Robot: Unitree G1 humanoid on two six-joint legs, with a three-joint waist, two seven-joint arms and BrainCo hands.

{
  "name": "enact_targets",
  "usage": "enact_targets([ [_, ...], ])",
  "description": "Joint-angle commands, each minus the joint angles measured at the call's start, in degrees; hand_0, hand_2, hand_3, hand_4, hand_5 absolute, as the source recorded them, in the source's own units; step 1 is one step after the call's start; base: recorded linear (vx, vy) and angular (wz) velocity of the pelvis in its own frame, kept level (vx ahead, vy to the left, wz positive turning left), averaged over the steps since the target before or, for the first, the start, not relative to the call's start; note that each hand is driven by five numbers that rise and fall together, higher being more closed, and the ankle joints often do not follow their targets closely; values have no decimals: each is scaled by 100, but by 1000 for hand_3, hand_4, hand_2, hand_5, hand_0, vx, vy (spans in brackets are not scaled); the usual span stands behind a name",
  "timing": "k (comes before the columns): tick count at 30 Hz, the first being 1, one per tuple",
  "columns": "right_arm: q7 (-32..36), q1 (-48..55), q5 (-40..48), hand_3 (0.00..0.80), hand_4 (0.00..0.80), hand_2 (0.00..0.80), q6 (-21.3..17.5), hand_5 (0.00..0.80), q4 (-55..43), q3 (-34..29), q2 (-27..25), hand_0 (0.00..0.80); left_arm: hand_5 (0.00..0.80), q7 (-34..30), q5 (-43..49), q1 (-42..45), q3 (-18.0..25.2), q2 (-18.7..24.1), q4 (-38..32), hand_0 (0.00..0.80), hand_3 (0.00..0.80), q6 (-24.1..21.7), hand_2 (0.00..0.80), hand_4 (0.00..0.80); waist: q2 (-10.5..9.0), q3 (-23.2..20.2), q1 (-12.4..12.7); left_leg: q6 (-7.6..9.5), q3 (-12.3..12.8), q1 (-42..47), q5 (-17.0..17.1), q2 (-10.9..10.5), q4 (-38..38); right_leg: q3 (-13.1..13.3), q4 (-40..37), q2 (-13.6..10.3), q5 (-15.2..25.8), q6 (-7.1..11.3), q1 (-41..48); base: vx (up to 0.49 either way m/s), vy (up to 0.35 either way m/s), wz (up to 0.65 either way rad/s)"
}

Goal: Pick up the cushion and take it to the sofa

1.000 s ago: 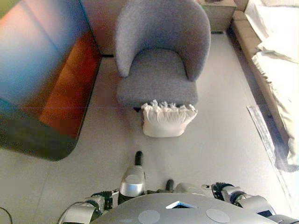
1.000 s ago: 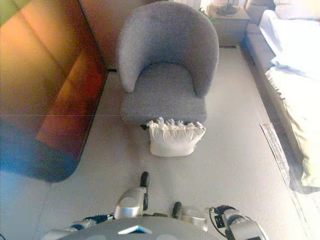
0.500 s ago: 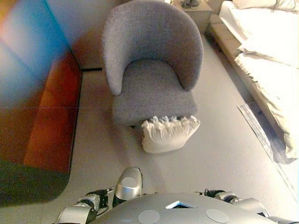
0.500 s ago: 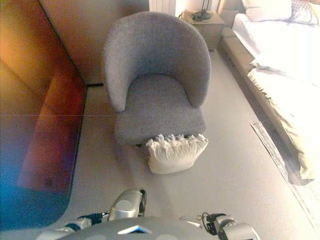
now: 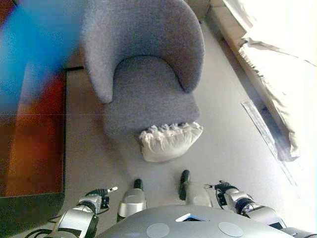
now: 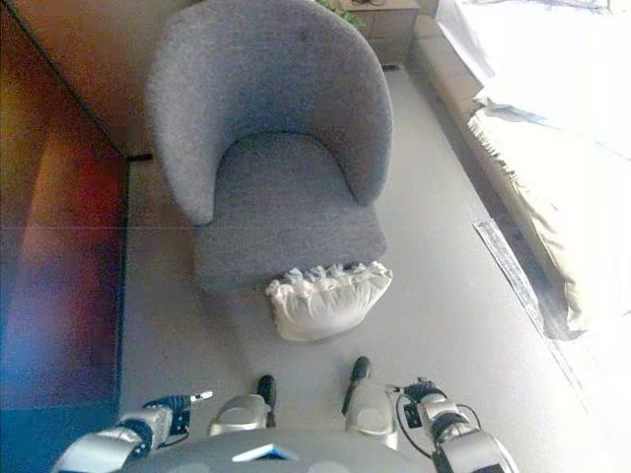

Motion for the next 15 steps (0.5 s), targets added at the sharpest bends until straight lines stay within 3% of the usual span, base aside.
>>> enact_targets([
  [1, 90, -50, -220, 0, 0, 0, -73, 0, 59, 115, -325, 0, 0, 118, 81, -209, 130, -64, 39, 0, 0, -151, 0, 0, 86, 12, 25, 346, -11, -386, 6, -187, 229, -18, 46, -70, -303, 174, 299, 253, -77, -1],
  [8, -131, -271, -197, 0, 0, 0, -192, 0, 104, 230, -356, 0, 0, 39, -65, -182, 155, -261, 103, 0, 0, -383, 0, 0, 17, 53, 125, 136, 11, -760, -226, -145, 1133, -217, -86, -102, -372, -25, 513, 131, -65, 2],
  [10, -408, -357, -34, 0, 0, 0, -300, 0, 41, 223, -389, 0, 0, -5, -185, -261, 101, -335, 7, 0, 0, -674, 0, 0, 76, 205, 116, 98, 90, -1012, -177, -87, 1405, -255, 103, -117, -472, -71, 413, -8, -38, 14],
  [12, -716, -531, 224, 0, 0, 0, -505, 0, -59, 238, -444, 0, 0, 14, -228, -473, -19, -325, -134, 0, 0, -906, 0, 0, 136, 447, 90, 61, 230, -1349, -133, 30, 1605, -332, 399, -174, -569, -92, 121, -190, -74, 25],
  [15, -1296, -942, 560, 0, 0, 0, -865, 0, -369, 379, -483, 0, 0, 172, -378, -860, -272, -239, -478, 0, 0, -1256, 0, 0, 203, 849, 43, 85, 182, -2015, -131, 126, 1861, -273, 1088, -229, -596, -98, -833, -295, -83, 45],
])
